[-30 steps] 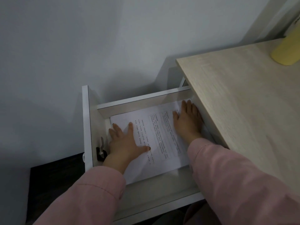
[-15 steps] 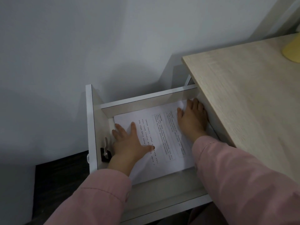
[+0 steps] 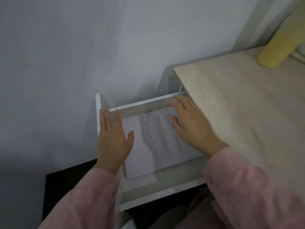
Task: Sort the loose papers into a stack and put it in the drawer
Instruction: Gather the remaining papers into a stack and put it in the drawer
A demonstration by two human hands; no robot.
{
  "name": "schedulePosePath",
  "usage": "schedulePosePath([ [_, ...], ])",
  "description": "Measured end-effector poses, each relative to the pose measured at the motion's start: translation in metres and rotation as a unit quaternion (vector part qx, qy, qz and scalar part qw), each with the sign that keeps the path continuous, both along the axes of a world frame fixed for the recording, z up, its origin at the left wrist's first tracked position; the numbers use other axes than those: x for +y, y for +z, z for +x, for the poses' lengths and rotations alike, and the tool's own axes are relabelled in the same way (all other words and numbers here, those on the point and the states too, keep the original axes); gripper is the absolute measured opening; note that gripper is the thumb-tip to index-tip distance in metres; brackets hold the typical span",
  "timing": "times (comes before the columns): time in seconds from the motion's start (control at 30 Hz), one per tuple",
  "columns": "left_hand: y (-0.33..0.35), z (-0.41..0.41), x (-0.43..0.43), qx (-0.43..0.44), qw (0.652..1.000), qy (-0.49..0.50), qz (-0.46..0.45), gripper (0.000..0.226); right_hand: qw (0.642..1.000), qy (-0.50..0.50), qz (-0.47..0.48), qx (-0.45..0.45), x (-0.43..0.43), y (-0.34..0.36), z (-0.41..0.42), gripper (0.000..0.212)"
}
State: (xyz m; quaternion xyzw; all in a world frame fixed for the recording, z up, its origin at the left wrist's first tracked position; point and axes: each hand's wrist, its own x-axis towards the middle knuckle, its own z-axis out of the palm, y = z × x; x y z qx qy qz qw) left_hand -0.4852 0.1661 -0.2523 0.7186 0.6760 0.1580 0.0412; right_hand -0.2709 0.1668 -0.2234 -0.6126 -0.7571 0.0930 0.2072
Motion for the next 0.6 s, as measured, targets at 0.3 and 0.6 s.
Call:
schedulePosePath([
  [0.3, 0.032, -0.007, -0.031, -0.255, 0.939, 0.172, -0.153, 0.055, 0.987, -0.128, -0.099, -0.027, -0.080, 0.019, 0.076, 0.052],
  [0.6, 0.045, 0.018, -0.030, -0.332, 0.920, 0.121, -0.169, 0.040, 0.984, -0.160, -0.079, -0.028, -0.120, 0.014, 0.110, 0.046],
])
